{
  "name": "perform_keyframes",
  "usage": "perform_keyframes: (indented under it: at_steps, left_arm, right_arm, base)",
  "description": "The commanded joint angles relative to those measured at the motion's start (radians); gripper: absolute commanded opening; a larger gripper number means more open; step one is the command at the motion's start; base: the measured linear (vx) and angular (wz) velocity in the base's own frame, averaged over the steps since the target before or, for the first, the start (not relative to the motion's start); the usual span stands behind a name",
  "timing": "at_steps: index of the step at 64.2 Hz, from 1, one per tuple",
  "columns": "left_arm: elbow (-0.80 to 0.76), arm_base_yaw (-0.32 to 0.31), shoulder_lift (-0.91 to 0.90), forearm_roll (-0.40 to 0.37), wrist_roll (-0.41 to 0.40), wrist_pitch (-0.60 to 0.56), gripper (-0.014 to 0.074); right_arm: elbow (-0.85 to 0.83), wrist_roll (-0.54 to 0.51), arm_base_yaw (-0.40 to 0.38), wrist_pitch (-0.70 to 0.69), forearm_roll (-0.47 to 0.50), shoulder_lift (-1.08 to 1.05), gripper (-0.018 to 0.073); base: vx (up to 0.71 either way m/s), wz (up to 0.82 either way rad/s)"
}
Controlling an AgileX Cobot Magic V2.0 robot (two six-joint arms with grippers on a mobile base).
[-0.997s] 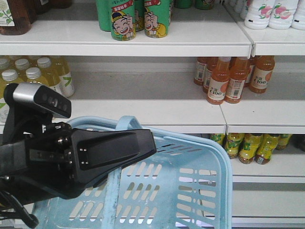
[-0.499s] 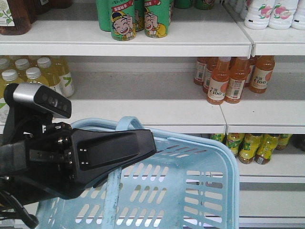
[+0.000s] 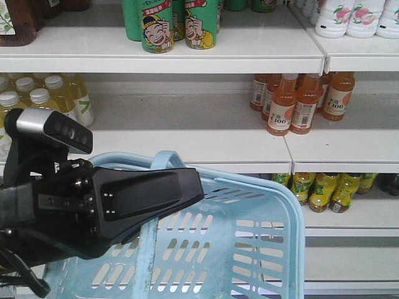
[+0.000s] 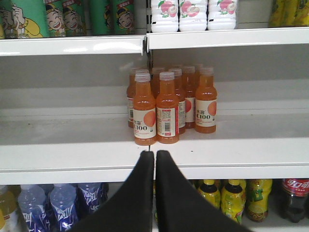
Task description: Place coke in basket with both arms
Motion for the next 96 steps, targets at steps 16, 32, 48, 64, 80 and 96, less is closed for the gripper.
perform_keyframes:
  at_steps: [16,32,48,64,80,96]
  left_arm:
    - [-0.025,-0.007,-0.023,-0.074,0.005,-0.168,-0.0008]
    - [-0.025,-0.007,-0.023,-0.070,0.005,-0.168,-0.0008]
    - [-0.025,-0.007,-0.023,-0.070,0.005,-0.168,-0.0008]
    - [-0.025,-0.007,-0.023,-0.070,0.005,-0.168,-0.0008]
    - [-0.025,-0.007,-0.023,-0.070,0.005,-0.168,-0.0008]
    - [-0.025,-0.007,-0.023,-0.070,0.005,-0.168,-0.0008]
  right_arm:
    - [0.006,0.000,-0.003,-0.075,-0.004,-0.013,-0.0005]
    - [0.006,0.000,-0.003,-0.075,-0.004,-0.013,-0.0005]
    - [0.006,0.000,-0.003,-0.075,-0.004,-0.013,-0.0005]
    - [0.006,0.000,-0.003,-0.075,-0.004,-0.013,-0.0005]
    - [0.006,0.000,-0.003,-0.075,-0.004,-0.013,-0.0005]
    - [0.006,0.000,-0.003,-0.075,-0.004,-0.013,-0.0005]
  base:
    - [-0.02,-0.19]
    - [-0.03,-0.46]
    - [-0.05,-0.62]
    - [-0.06,-0.59]
    - [-0.06,-0.51]
    - [-0.05,-0.47]
